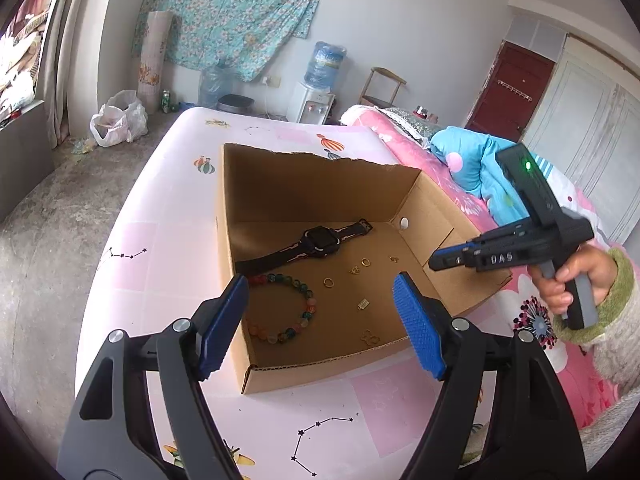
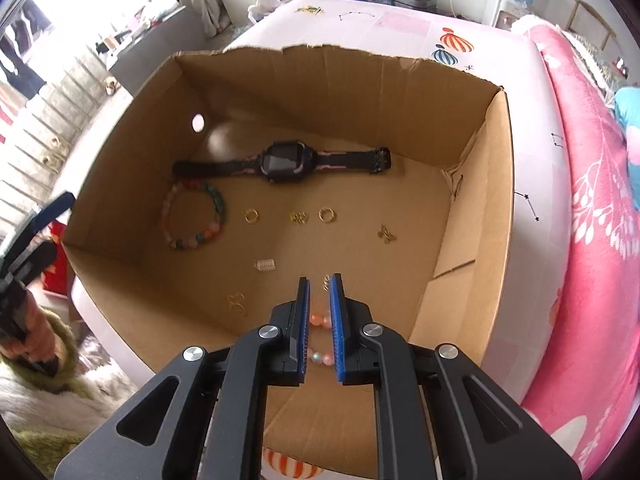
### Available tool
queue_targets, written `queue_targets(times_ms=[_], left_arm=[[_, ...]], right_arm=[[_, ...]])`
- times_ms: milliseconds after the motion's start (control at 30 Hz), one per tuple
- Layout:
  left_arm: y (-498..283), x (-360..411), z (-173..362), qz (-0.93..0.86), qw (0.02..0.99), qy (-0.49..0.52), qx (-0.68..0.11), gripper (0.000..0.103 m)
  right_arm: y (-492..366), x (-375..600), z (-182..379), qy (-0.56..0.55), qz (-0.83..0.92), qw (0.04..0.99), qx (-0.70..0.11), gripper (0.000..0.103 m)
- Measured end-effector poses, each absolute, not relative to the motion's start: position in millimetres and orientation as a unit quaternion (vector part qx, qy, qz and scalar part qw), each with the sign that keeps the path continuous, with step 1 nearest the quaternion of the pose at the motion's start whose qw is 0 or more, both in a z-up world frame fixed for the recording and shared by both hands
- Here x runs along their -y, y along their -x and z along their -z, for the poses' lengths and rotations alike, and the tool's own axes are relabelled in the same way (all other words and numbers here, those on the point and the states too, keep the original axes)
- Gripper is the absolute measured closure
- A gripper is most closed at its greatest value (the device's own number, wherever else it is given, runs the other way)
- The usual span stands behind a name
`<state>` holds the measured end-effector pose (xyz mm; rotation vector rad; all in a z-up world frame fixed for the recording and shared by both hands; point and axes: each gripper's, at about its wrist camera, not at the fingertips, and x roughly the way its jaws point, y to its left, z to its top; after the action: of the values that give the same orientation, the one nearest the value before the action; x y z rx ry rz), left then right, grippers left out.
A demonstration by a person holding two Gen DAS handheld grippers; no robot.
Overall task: Organize jewelry
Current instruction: 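Lower the bracelet into the box and open the right tool, then withdraw both open tools up and back from the box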
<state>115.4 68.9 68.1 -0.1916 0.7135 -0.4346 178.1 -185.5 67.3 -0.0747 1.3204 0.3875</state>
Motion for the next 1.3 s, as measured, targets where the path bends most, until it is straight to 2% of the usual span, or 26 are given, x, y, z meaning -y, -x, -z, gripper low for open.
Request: queue_targets(times_ms=[33,100,233,300,400,500,600,700,800,967,1300], left_arm=[[-115.2,-68.4,-68.1,0.210,0.910,0.091,-0.345,0.032],[-115.2,-68.9,-68.0,0.208,0.911,0.089,-0.344,0.032],[-114.5,-69.2,-70.4,0.197,0.917,0.081,-0.338,0.029],[-113.8,-73.0,-71.5,0.190,0.920,0.080,-0.332,0.025],[-115.4,-79.7,-72.0,0.184,0.921,0.094,-0.331,0.018],[-126.9,-88.9,-62.6,0.186,0.905,0.134,-0.360,0.018],[-137.4,-93.8,-48.6,0.200,0.881,0.179,-0.389,0.018],[-148.4,-99.0,-30.9,0.219,0.848,0.241,-0.419,0.018],[-150.9,-101.4,-25.2,0.215,0.841,0.264,-0.421,0.018],[-148.0,-98.9,-23.3,0.207,0.843,0.266,-0.418,0.018],[-124.9,-97.4,-27.3,0.187,0.856,0.225,-0.425,0.017]], right_arm=[[-181.1,187.3,-68.0,0.017,-0.183,0.770,-0.611,0.092],[-184.7,189.2,-69.7,-0.009,-0.180,0.770,-0.612,0.074],[-179.8,196.0,-91.5,-0.038,-0.162,0.808,-0.565,0.065],[-168.3,206.0,-109.3,-0.061,-0.146,0.840,-0.519,0.048],[-146.2,232.2,-126.4,-0.097,-0.107,0.875,-0.462,0.033],[-128.9,260.3,-118.4,-0.127,-0.051,0.880,-0.455,0.031],[-119.7,289.6,-88.1,-0.193,-0.021,0.850,-0.489,0.030],[-117.3,299.1,-57.8,-0.249,-0.037,0.811,-0.529,0.030],[-114.7,288.3,-50.2,-0.295,-0.102,0.789,-0.529,0.029],[-114.4,257.9,-57.3,-0.226,-0.084,0.812,-0.532,0.029],[-95.0,258.0,-54.4,-0.250,-0.081,0.807,-0.529,0.029]])
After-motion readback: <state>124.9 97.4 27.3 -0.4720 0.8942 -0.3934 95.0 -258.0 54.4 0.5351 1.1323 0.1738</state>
